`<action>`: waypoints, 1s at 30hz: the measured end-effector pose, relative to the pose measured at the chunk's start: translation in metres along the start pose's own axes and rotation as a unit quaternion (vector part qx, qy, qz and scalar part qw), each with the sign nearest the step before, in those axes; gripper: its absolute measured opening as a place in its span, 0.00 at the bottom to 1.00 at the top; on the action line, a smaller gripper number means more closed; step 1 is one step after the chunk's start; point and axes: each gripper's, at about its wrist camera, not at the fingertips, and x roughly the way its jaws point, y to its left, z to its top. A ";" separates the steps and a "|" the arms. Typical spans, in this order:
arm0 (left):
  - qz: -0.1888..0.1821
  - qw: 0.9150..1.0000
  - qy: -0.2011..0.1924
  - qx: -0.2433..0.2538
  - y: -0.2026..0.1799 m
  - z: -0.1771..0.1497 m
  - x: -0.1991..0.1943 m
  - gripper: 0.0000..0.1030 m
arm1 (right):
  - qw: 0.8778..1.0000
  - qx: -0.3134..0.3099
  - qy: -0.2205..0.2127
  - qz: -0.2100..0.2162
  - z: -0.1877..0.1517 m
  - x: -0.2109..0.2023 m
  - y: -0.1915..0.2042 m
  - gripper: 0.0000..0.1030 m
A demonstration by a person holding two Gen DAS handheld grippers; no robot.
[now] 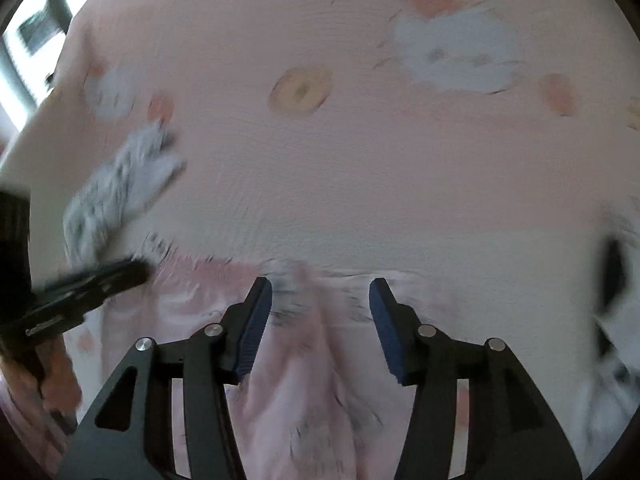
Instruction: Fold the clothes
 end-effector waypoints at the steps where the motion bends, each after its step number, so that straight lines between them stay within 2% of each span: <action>1: 0.021 1.000 0.010 0.003 -0.001 -0.008 -0.006 0.21 | 1.000 -0.008 -0.004 -0.017 -0.007 -0.014 0.003 0.51; 2: 0.038 0.999 0.019 0.004 -0.002 -0.015 -0.011 0.21 | 0.999 -0.016 -0.008 -0.033 -0.014 -0.027 0.007 0.51; 4: 0.047 0.998 0.028 -0.014 0.000 -0.032 -0.016 0.21 | 0.998 -0.029 -0.010 -0.059 -0.036 -0.043 0.012 0.51; 9: 0.070 0.995 0.051 -0.058 0.006 -0.073 -0.030 0.21 | 0.996 0.004 0.030 -0.080 -0.105 -0.047 0.007 0.51; 12: 0.079 0.991 0.064 -0.084 0.011 -0.090 -0.033 0.25 | 0.993 -0.011 0.034 -0.109 -0.116 -0.045 0.007 0.51; 15: 0.060 0.987 0.063 -0.137 0.026 -0.099 -0.035 0.27 | 0.990 0.062 0.037 -0.119 -0.119 -0.049 -0.017 0.51; 17: 0.037 0.981 0.053 -0.186 0.040 -0.108 -0.040 0.27 | 0.988 0.125 0.036 -0.089 -0.126 -0.054 -0.035 0.51; 19: 0.032 0.978 0.052 -0.200 0.048 -0.112 -0.040 0.29 | 0.986 0.151 0.045 -0.058 -0.131 -0.055 -0.044 0.53; 21: 0.026 0.980 0.047 -0.194 0.045 -0.109 -0.034 0.35 | 0.986 0.151 0.055 -0.038 -0.132 -0.049 -0.044 0.61; 23: 0.016 0.980 0.036 -0.196 0.045 -0.108 -0.033 0.47 | 0.986 0.154 0.060 -0.022 -0.131 -0.043 -0.042 0.65; 25: 0.020 0.982 0.025 -0.188 0.040 -0.107 -0.031 0.48 | 0.986 0.157 0.065 -0.006 -0.130 -0.037 -0.040 0.75; 26: 0.027 0.983 0.022 -0.179 0.037 -0.107 -0.029 0.48 | 0.985 0.158 0.067 0.002 -0.130 -0.033 -0.039 0.76; 30: 0.055 0.988 0.007 -0.143 0.021 -0.105 -0.022 0.45 | 0.990 0.122 0.067 -0.034 -0.130 -0.022 -0.022 0.78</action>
